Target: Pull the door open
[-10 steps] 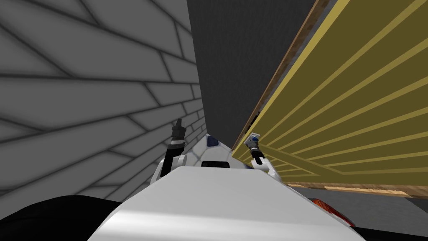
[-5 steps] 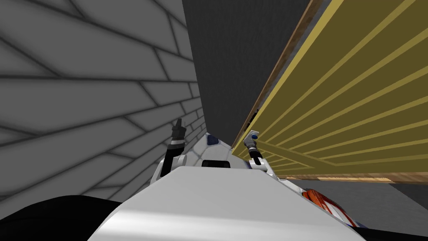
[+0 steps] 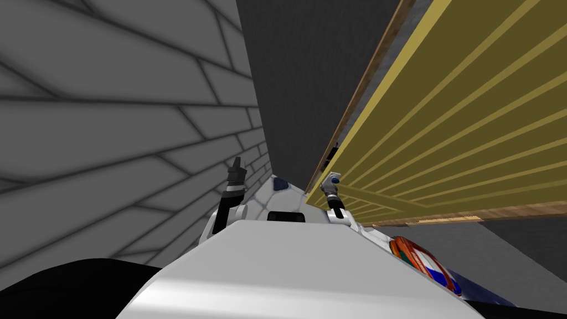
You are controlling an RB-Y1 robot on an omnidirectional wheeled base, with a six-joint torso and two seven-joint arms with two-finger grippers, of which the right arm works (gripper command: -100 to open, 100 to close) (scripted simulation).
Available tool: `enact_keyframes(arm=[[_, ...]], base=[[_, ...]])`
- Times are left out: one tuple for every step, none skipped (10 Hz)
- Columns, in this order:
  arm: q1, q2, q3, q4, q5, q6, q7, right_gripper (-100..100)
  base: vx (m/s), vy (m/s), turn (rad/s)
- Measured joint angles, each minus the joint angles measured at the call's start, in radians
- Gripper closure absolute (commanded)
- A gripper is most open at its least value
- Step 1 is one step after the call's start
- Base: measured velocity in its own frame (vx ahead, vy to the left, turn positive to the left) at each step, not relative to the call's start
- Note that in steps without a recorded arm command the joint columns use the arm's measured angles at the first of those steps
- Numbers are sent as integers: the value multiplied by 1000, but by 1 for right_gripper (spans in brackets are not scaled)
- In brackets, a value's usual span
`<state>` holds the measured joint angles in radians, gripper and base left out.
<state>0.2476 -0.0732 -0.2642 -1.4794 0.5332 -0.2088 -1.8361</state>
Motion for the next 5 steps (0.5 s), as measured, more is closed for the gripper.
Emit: enact_keyframes(arm=[[1, 5, -3, 2, -7, -10, -19, -100], [6, 17, -5, -6, -15, -18, -42, -100], [10, 29, -8, -13, -27, -31, -71, -100], [5, 43, -13, -11, -39, -47, -101, -100], [7, 58, -18, -12, -50, -64, -129, -100]], base=[[-57, 3, -76], [-69, 12, -75], [-73, 26, -157], [-69, 21, -110], [-62, 9, -70]])
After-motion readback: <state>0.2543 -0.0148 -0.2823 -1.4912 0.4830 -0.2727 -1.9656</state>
